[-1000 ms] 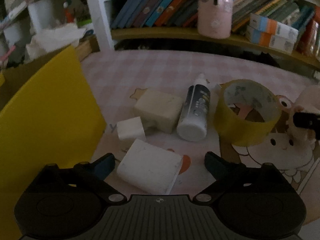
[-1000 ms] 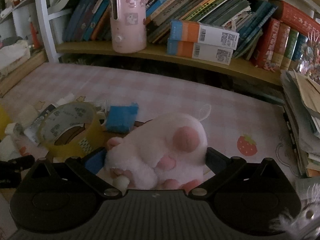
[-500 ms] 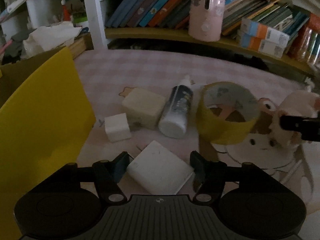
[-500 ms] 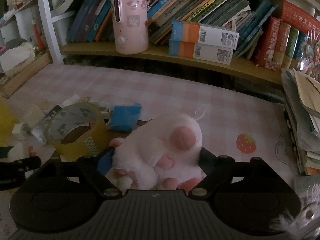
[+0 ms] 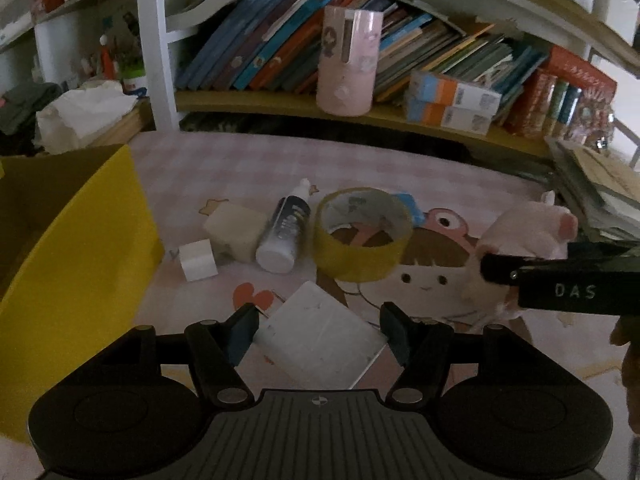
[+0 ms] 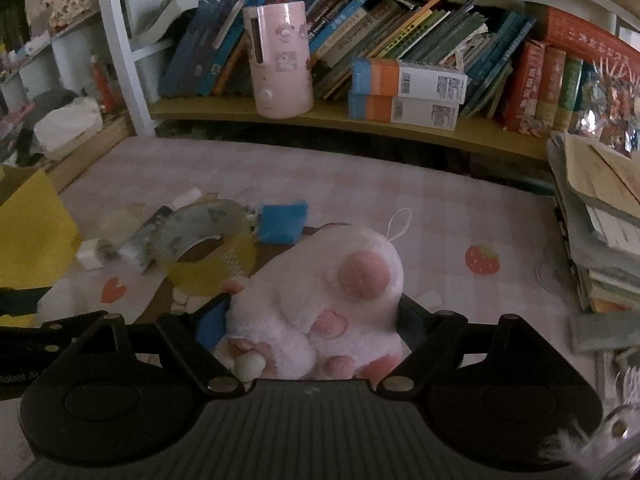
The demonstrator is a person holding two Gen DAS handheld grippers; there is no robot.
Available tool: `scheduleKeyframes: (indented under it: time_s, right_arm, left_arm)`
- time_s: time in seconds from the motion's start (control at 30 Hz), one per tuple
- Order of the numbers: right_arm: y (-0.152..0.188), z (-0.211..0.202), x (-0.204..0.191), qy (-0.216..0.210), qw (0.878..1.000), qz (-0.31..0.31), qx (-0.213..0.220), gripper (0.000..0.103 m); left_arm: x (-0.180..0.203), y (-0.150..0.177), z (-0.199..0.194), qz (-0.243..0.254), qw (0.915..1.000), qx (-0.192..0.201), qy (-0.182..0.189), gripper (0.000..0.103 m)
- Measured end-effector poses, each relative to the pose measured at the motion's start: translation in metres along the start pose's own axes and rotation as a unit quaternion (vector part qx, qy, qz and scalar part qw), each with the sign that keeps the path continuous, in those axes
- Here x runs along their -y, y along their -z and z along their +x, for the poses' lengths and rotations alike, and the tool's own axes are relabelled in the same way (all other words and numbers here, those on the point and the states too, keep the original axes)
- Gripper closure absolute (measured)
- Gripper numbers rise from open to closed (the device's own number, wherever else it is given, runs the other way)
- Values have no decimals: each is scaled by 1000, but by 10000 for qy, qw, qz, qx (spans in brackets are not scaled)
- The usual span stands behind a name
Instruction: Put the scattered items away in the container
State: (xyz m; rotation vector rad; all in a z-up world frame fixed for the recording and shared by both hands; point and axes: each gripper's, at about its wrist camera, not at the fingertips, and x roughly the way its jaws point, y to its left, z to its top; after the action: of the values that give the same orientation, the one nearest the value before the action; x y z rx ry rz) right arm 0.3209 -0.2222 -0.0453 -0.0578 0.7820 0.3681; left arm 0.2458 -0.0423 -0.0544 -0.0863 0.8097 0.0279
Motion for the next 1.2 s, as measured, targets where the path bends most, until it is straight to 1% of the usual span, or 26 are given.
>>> scheduleKeyframes:
  time_s: [0.37,0.57,0.7,0.87,1.0,1.1,1.2]
  right_arm:
    - [11,-50,-23,-84,9998,59,158,18]
    - [21,-70,-44,43,9998,92,183,18]
    - [31,-84,-62,233,9993,231,195,18]
    - [51,-107,-94,573,9968,500,257,18]
    - [67,-123,-132,802,9940,677,293,18]
    - [77,-134,-166,889,9930,737,251,18]
    - [85,-143,-198,969,9919,763,289,18]
  left_arm:
    - [-9,9,-53,-45,9991,239,351,36]
    - [-22,16,-73,-11,9975,312,634,36]
    - [-36,23,-86,65,9948,331,966,36]
    - [-60,36,-107,346,9879,340,1475,36]
    - [-88,48,-127,573,9814,388,1791,36]
    - [-115,58,-142,615,9785,345,1939,36]
    - [-143,67,-154,640,9778,362,1963,36]
